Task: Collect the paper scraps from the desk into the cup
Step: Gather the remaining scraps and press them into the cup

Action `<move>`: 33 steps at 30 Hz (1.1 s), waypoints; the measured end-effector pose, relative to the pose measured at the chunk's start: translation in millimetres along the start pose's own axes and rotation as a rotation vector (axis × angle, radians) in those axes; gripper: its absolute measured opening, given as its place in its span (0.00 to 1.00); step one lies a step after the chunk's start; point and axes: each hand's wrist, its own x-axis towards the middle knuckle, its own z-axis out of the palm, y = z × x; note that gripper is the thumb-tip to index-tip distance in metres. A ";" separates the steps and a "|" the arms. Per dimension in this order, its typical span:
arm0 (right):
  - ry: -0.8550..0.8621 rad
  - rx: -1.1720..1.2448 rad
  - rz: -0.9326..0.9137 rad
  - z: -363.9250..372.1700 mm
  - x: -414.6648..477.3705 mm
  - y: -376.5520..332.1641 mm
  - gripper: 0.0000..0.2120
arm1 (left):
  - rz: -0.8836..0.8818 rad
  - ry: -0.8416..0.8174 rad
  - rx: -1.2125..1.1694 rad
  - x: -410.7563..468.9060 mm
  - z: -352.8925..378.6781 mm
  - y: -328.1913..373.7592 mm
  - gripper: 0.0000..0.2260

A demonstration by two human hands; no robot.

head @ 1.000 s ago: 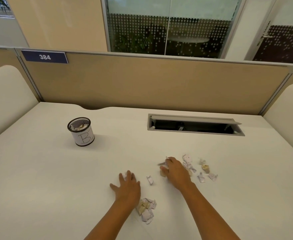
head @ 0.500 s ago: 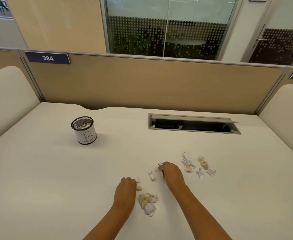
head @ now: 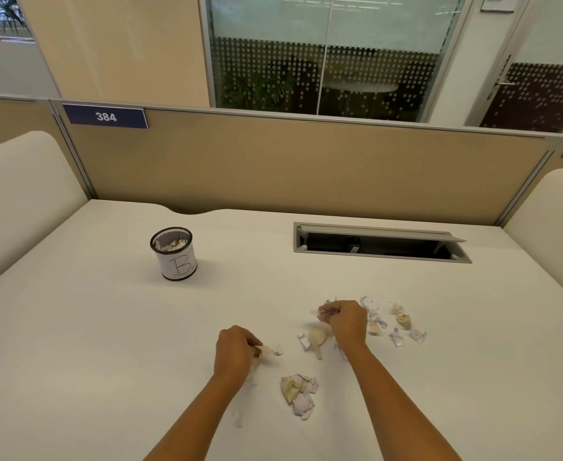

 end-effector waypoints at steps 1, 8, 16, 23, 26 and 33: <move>0.004 0.094 0.040 0.0 -0.7 -5.5 0.06 | -0.020 0.006 -0.053 0.9 -5.7 -0.3 0.05; -0.148 0.702 0.298 10.1 -6.2 -51.7 0.15 | -0.028 0.080 -0.442 26.8 -59.2 0.5 0.09; -0.254 0.904 0.296 29.6 -14.6 -82.7 0.16 | 0.047 0.263 -0.564 81.9 -130.8 6.0 0.08; -0.256 0.938 0.322 50.9 -15.0 -96.4 0.15 | -0.009 0.378 -0.479 136.0 -173.8 3.2 0.10; -0.263 0.944 0.318 61.5 -13.2 -101.9 0.14 | -0.020 0.426 -0.380 155.5 -182.4 1.4 0.10; -0.304 0.949 0.290 91.5 -5.2 -119.0 0.10 | 0.019 0.411 -0.113 184.8 -177.2 -5.9 0.07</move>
